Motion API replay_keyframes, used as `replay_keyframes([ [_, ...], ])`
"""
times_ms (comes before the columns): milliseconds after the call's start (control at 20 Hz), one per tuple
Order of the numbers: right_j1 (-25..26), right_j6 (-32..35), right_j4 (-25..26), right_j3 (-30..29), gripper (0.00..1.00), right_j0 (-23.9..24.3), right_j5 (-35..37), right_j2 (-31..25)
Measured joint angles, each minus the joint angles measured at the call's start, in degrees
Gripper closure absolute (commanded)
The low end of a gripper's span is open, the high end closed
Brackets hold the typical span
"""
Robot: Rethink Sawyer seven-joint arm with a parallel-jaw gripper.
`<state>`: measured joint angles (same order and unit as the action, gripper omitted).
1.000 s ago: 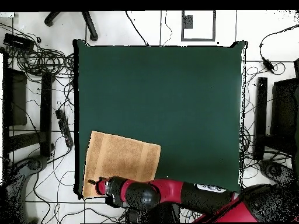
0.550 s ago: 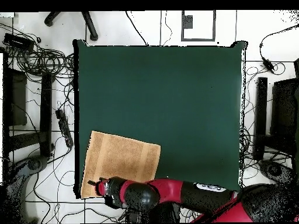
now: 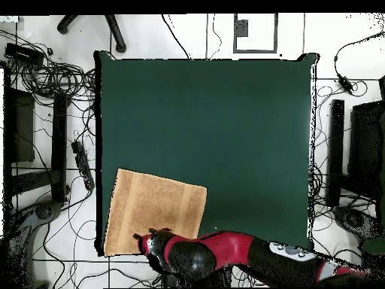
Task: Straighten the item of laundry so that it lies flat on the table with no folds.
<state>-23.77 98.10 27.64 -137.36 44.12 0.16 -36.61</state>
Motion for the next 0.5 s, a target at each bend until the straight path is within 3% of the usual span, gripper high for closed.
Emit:
replay_keyframes([
  [200, -11.96, 0.00, 0.00, -0.30, 0.00, -1.51, 7.20, 3.30],
  [500, -21.36, 0.00, 0.06, -0.19, 0.00, -2.20, 15.41, 5.41],
])
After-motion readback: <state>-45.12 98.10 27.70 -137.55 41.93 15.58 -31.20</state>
